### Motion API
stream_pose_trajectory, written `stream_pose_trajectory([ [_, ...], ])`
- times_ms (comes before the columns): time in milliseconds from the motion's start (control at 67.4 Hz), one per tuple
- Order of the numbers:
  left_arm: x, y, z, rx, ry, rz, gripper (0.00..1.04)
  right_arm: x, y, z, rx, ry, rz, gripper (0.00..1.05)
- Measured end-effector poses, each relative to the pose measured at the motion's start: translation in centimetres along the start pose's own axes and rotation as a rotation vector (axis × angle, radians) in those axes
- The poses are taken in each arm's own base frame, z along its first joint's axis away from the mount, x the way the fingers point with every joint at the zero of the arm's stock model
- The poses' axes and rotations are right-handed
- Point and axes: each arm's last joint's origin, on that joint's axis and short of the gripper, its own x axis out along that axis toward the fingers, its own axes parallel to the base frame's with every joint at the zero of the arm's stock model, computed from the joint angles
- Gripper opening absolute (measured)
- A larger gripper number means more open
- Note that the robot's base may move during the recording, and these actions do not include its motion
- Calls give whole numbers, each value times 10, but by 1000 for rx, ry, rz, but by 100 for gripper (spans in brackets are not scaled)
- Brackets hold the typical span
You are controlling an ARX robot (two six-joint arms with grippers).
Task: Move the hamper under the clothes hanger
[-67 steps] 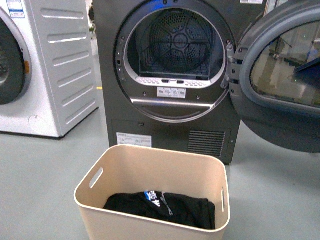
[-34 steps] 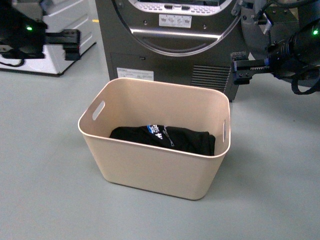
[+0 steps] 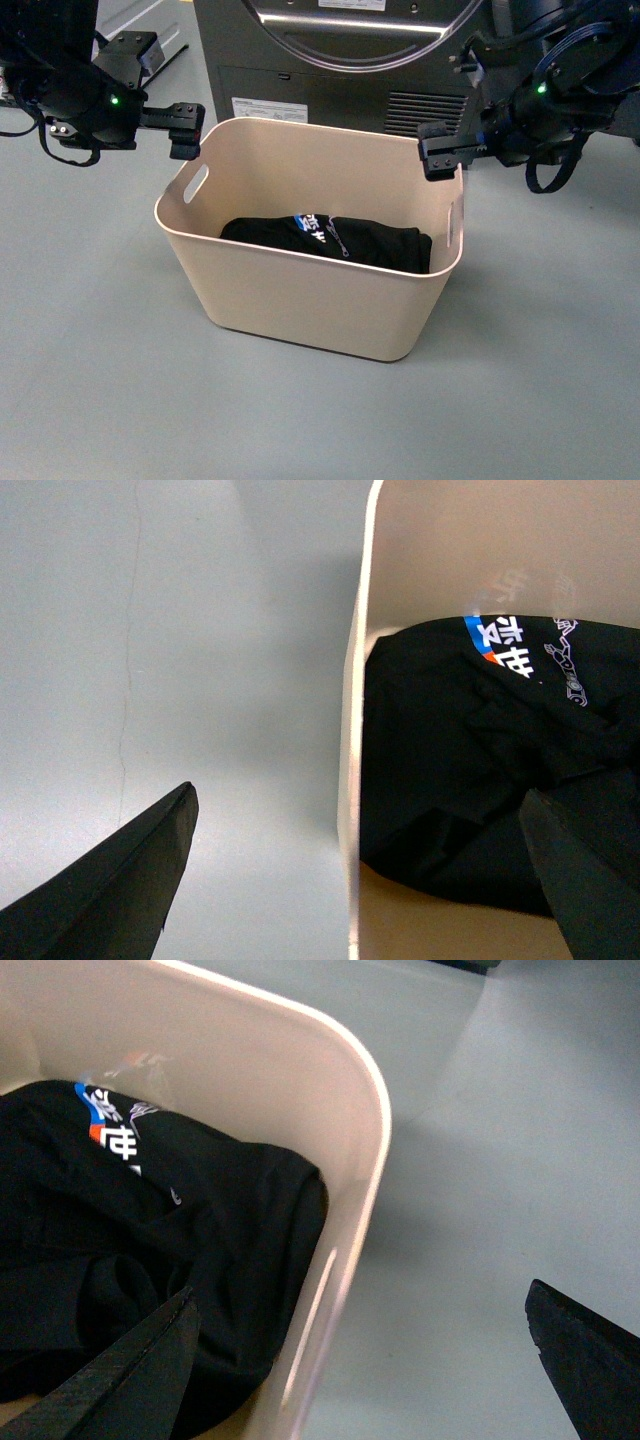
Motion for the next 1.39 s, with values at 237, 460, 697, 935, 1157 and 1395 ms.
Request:
stream_pose_trajectory([
  [237, 2, 6, -4, -1, 2, -18, 98, 21, 11, -16, -24, 41, -35, 97],
  [460, 14, 8, -14, 0, 26, -26, 98, 34, 14, -23, -16, 65, -52, 97],
  [697, 33, 15, -32, 11, 53, 7, 88, 44, 22, -32, 3, 103, -70, 88],
  [935, 44, 15, -41, 32, 44, 17, 51, 50, 23, -31, 24, 130, -118, 53],
  [1157, 46, 8, -38, 56, 25, -10, 20, 52, 23, -33, 25, 150, -137, 21],
  [1395, 43, 5, -35, 40, 23, -16, 4, 50, 23, -30, 82, 144, -130, 4],
])
